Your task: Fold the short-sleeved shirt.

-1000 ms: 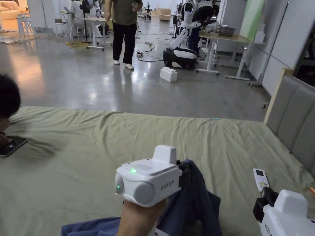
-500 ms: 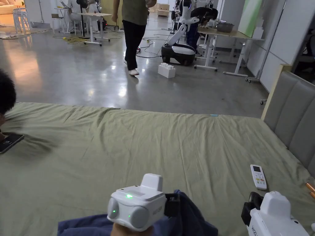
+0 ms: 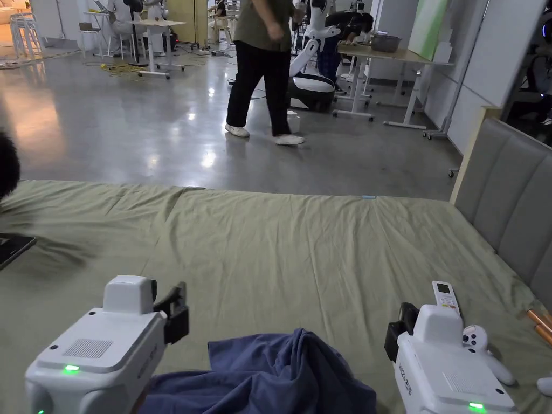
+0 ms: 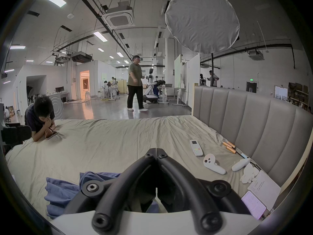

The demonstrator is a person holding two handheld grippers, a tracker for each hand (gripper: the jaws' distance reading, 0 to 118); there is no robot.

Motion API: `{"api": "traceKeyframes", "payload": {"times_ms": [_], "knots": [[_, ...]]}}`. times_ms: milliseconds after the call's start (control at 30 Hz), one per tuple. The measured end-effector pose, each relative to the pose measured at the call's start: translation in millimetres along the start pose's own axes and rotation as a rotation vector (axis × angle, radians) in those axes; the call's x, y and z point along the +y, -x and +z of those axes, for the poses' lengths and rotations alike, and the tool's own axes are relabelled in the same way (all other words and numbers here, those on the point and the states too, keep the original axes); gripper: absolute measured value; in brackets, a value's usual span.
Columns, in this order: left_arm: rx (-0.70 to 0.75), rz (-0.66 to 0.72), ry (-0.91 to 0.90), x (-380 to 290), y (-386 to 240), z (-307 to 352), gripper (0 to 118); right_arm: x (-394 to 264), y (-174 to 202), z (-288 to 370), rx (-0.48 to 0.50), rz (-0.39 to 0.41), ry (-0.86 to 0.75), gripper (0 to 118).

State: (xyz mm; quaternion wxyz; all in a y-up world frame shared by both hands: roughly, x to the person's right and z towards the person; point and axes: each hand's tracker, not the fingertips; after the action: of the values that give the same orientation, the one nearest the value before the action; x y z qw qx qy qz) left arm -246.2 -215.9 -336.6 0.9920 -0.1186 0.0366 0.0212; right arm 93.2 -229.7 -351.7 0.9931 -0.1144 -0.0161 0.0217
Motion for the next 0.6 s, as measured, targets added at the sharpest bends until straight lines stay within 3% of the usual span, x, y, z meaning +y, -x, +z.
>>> {"api": "traceKeyframes", "payload": {"times_ms": [67, 167, 600], "knots": [[0.049, -0.025, -0.025, -1.8, -1.8, -4.7, 12, 1.5, 4.8, -0.9, 0.007, 0.004, -0.018, 0], [0.078, -0.015, -0.043, 5.1, 19.5, 35.4, 2, 5.0, 12.0, 0.5, 0.012, 0.018, -0.049, 0], [0.126, 0.029, 0.064, -12.8, 66.8, 23.2, 0, 6.4, 23.4, 1.5, 0.039, 0.082, -0.087, 0]]}}
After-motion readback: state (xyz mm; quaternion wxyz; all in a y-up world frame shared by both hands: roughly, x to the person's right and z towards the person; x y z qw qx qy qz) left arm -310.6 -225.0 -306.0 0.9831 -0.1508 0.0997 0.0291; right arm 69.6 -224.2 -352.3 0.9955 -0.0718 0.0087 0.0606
